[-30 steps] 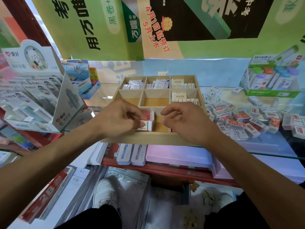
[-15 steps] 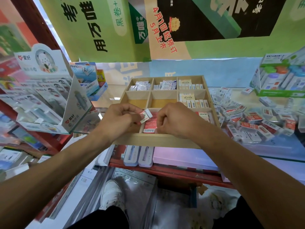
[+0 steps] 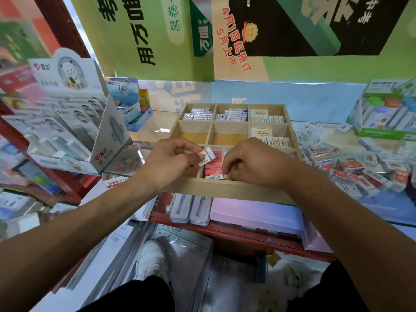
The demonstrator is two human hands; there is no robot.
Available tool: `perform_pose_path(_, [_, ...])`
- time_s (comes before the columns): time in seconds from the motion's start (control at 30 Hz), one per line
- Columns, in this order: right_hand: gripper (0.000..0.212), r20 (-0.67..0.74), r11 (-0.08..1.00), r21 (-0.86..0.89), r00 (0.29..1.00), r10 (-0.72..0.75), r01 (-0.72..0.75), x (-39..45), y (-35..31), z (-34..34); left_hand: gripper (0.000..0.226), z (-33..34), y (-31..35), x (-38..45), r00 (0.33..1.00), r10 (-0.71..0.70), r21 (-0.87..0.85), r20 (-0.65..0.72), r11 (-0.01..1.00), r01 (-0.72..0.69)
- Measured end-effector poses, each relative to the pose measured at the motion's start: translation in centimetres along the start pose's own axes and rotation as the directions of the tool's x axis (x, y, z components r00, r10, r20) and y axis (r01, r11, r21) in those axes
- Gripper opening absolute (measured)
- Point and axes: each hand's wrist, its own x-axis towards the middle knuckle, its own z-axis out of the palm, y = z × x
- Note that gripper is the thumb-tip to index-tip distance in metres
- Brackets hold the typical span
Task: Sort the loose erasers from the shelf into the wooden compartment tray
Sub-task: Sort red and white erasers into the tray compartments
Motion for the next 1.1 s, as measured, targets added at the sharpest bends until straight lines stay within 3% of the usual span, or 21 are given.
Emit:
perform_pose_path(0.2, [0.010, 0.091, 0.997, -0.071, 0.995, -0.033, 0.040, 0.5, 0.1, -0.5, 0.009, 0.0, -0.2, 0.3, 1.000, -0.012, -0.015, 0.019, 1.000, 0.012])
perform_pose_path(0.47, [0.007, 0.129, 0.999, -0.001, 0.991, 0.035, -0.035, 1.1, 0.2, -0.6, 0.008, 0.0, -0.4, 0.4, 0.999, -0.006, -0.019, 0.032, 1.000, 0.007])
perform_pose_path(0.57, [0.009, 0.048, 0.995, 0.091, 0.998, 0.045, -0.049, 0.4, 0.2, -0.9, 0.007, -0.1, -0.4, 0.3, 0.999, -0.005, -0.030, 0.031, 1.000, 0.006])
perform_pose_path(0.67, [0.014, -0.139, 0.959, 0.282, 0.988, 0.069, -0.027, -0.4, 0.5, -1.3, 0.006, -0.3, -0.5, 0.2, 0.999, 0.000, -0.041, 0.054, 0.999, 0.003])
perform_pose_path(0.77, [0.013, -0.259, 0.896, 0.440, 0.947, 0.192, -0.061, -1.3, 0.3, -1.5, 0.006, -0.5, -0.5, 0.1, 0.998, 0.009, -0.036, 0.054, 0.999, -0.007])
perform_pose_path(0.97, [0.020, -0.248, 0.815, 0.560, 0.907, 0.340, -0.152, -1.9, -0.8, -0.6, 0.006, -0.6, -0.3, -0.1, 0.999, 0.013, -0.040, 0.042, 0.999, -0.012])
perform_pose_path(1.1, [0.017, -0.089, 0.746, 0.605, 0.908, 0.410, -0.278, -1.9, -1.3, -0.6, 0.006, -0.6, -0.2, -0.2, 0.999, 0.018, -0.041, 0.039, 0.999, -0.017])
